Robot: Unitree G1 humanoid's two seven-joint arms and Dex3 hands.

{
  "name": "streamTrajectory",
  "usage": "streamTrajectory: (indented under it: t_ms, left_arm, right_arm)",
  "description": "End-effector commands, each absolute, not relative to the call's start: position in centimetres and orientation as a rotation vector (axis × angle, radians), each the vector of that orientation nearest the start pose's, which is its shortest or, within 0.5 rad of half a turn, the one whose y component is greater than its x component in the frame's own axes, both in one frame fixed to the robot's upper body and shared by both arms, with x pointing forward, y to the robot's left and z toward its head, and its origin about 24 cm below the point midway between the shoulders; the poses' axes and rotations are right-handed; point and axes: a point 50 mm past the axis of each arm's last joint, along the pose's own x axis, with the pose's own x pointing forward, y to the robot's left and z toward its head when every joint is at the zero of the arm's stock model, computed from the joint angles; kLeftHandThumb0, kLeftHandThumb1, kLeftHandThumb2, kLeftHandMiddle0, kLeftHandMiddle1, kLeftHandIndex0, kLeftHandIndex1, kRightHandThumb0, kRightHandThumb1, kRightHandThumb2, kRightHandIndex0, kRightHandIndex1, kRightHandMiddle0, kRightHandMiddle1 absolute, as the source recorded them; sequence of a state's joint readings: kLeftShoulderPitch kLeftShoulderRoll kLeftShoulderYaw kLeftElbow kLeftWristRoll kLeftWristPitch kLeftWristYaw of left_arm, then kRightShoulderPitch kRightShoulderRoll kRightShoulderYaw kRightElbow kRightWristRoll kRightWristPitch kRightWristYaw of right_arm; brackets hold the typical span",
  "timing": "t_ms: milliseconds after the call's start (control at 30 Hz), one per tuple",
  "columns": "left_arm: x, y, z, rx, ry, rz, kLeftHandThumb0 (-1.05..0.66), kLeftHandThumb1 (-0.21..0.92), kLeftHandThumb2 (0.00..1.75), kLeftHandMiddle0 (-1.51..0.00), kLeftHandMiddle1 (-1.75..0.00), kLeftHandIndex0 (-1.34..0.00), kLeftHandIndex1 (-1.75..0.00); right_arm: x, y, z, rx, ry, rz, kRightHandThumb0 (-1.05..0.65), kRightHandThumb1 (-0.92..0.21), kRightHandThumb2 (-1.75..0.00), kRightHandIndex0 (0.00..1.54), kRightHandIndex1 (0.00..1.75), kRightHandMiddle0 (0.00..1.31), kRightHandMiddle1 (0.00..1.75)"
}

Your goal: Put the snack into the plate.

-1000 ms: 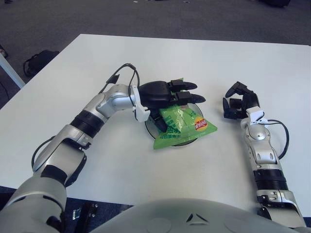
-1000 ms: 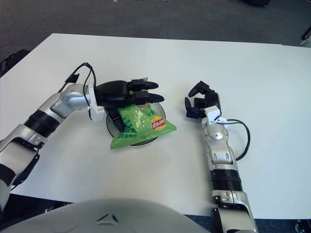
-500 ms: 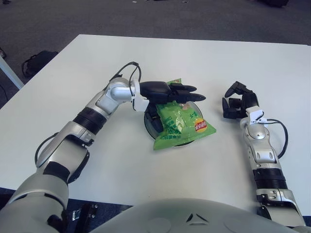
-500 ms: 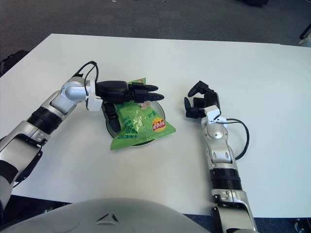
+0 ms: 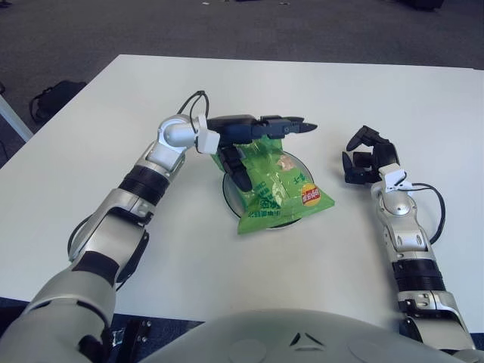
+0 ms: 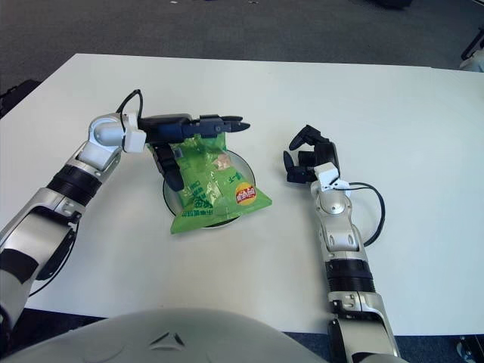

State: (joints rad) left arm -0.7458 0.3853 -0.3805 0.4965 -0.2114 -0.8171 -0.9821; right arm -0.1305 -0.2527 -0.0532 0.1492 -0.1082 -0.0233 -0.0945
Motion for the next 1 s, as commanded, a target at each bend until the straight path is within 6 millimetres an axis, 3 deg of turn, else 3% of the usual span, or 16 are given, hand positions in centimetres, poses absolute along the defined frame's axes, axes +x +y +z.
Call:
streamTrajectory:
  t_ms: [0, 200, 333, 533, 667, 967]
  left_arm:
    - [31.3, 9.1, 17.5, 0.668, -0.8, -1.313, -1.04, 0.88, 0.18, 0.0, 0.0, 0.0, 0.0]
    - [31.6, 9.5, 17.5, 0.636, -0.809, -1.298, -1.04, 0.89, 0.17, 0.0, 0.0, 0.0, 0.0]
    - [32.5, 13.6, 17.9, 0.499, -0.705, -1.207, -0.95, 0.87, 0.16, 0.0, 0.0, -0.02, -0.02]
    - [33.9, 15.4, 16.9, 0.372, -0.573, -1.162, -0.93, 0.87, 0.19, 0.0, 0.0, -0.01, -0.11]
    - [35.1, 15.8, 15.5, 0.269, -0.528, -1.015, -0.94, 0.89, 0.22, 0.0, 0.0, 0.0, -0.18]
    - [36.5, 16.4, 13.9, 0.02, -0.424, -0.844, -0.96, 0.91, 0.25, 0.0, 0.0, 0.0, -0.11]
  right_arm:
    - [25.8, -21.0, 0.7, -0.378, 0.211, -0.093, -0.49, -0.31, -1.33, 1.31, 1.75, 0.62, 1.75]
    - [25.8, -21.0, 0.7, -0.381, 0.212, -0.088, -0.48, -0.31, -1.32, 1.3, 1.75, 0.62, 1.75]
    - [25.8, -21.0, 0.7, -0.377, 0.216, -0.081, -0.48, -0.31, -1.32, 1.3, 1.75, 0.62, 1.75]
    - [25.9, -21.0, 0.7, -0.375, 0.218, -0.08, -0.48, -0.32, -1.32, 1.31, 1.75, 0.62, 1.75]
    - [25.9, -21.1, 0.7, -0.378, 0.219, -0.08, -0.48, -0.32, -1.31, 1.31, 1.75, 0.61, 1.75]
    - [25.9, -21.3, 0.7, -0.388, 0.222, -0.083, -0.48, -0.32, -1.31, 1.31, 1.75, 0.61, 1.75]
